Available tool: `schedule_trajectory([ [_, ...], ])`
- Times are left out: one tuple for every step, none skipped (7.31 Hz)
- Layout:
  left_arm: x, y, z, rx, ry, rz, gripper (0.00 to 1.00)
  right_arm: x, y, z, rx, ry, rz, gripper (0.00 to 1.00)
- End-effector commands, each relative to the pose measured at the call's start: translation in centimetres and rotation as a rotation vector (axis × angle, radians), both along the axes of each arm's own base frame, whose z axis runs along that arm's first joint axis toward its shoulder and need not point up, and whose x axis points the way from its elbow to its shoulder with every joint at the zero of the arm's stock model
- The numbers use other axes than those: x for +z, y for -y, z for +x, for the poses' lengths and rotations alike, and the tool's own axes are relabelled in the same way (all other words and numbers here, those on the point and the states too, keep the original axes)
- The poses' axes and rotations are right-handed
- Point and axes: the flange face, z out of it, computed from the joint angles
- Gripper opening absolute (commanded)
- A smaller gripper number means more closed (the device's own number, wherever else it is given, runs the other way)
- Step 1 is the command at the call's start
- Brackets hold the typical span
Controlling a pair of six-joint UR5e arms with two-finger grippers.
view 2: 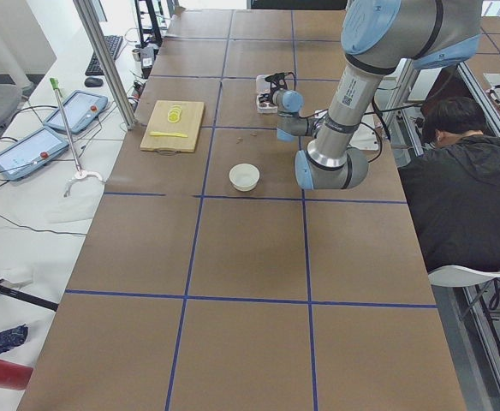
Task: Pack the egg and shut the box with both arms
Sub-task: 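Lower the held egg into an empty cup of the clear carton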
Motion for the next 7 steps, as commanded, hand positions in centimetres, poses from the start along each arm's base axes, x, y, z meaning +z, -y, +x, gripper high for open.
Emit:
schedule_trajectory([
  [-0.1, -0.5, 0.6, 0.009, 0.003, -0.001, 0.28, 0.1, 0.0, 0.0, 0.0, 0.0, -0.002, 1.0],
  [0.1, -0.8, 0.8, 0.013, 0.007, -0.002, 0.29, 0.2, 0.0, 0.0, 0.0, 0.0, -0.005, 1.0],
  [0.2, -1.1, 1.1, 0.02, 0.01, -0.002, 0.29, 0.2, 0.0, 0.0, 0.0, 0.0, -0.003, 1.0],
  [0.2, -1.5, 1.3, 0.026, 0.01, -0.002, 0.31, 0.2, 0.0, 0.0, 0.0, 0.0, -0.003, 1.0],
  [0.2, -1.7, 1.3, 0.027, 0.01, -0.002, 0.32, 0.2, 0.0, 0.0, 0.0, 0.0, -0.005, 1.0],
  [0.3, -1.7, 1.4, 0.027, 0.012, -0.003, 0.36, 0.2, 0.0, 0.0, 0.0, 0.0, -0.005, 1.0],
  [0.3, -1.8, 1.5, 0.029, 0.013, -0.003, 0.36, 0.3, 0.0, 0.0, 0.0, 0.0, -0.006, 1.0],
])
